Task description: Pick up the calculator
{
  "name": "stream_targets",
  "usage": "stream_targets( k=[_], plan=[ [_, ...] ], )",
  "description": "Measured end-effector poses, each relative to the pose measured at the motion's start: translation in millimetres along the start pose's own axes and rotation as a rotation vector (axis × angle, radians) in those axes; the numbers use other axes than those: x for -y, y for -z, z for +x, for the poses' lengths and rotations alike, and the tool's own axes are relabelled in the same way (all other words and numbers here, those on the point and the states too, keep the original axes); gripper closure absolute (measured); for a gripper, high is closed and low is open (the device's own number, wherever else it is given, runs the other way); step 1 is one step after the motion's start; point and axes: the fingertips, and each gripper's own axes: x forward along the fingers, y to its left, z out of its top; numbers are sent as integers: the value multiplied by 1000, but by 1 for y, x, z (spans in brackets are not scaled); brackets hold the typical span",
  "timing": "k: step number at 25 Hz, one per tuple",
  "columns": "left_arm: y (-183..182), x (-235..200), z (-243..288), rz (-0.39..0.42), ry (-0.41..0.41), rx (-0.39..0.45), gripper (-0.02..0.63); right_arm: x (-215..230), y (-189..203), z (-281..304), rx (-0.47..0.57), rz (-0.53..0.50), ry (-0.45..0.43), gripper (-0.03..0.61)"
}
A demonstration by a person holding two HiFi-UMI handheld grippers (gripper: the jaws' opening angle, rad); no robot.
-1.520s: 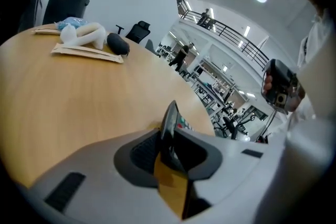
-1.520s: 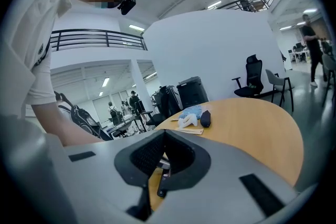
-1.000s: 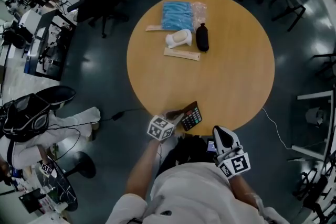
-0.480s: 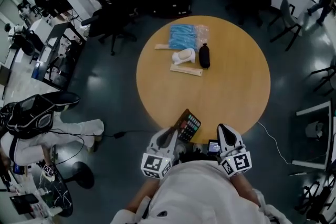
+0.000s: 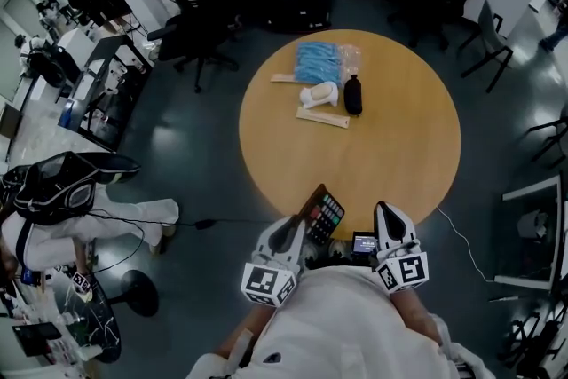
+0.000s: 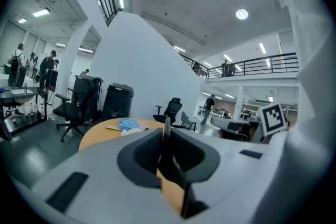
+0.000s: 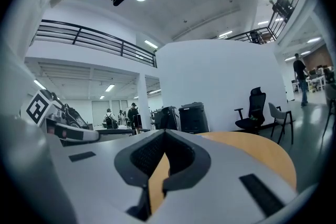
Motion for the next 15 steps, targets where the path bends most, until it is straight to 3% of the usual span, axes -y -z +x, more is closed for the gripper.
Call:
stream_targets(
  k=[15],
  plan=[
    [8,0,-3,-50,48,-31,561,-6,1,0,-15,20,16,565]
  ],
)
